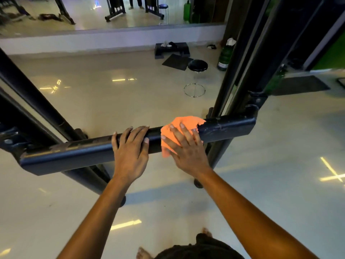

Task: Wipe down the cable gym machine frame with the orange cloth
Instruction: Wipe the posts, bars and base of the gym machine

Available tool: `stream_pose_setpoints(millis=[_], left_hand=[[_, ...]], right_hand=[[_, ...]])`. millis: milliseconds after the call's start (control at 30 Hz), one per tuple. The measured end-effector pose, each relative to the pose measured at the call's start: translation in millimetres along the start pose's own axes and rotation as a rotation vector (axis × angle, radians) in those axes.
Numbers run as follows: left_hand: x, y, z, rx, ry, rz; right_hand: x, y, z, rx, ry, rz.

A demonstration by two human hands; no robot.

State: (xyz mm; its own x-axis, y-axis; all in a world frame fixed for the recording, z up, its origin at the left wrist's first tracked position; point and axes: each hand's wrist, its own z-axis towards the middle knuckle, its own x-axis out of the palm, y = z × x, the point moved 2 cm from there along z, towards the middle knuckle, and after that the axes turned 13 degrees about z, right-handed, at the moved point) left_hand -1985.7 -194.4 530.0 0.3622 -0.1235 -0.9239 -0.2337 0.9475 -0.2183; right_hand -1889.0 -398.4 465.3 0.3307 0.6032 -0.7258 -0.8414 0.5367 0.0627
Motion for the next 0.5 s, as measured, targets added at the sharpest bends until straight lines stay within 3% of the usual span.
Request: stream_pose_setpoints(millis=[100, 233, 333, 433, 500], left_hand=[[3, -13, 1, -0.007, 0.003, 0.012], [11, -32, 5, 0.012, -0.009, 0.036], [16, -46, 8, 0.013, 0.014, 0.033], [16, -51, 10, 0.010, 0.018, 0.052], [16, -53, 10, 0.015, 0.021, 0.081]], right_hand=[[-21, -52, -24, 0.187, -0.032, -0.015], [-4, -13, -4, 0.418, -0.124, 0.095], [6, 6, 6, 0.313, -0.071, 0.116], [-13, -48, -12, 0.023, -0.002, 0.015], [-30, -87, -23, 0.046, 0.008, -0.006]])
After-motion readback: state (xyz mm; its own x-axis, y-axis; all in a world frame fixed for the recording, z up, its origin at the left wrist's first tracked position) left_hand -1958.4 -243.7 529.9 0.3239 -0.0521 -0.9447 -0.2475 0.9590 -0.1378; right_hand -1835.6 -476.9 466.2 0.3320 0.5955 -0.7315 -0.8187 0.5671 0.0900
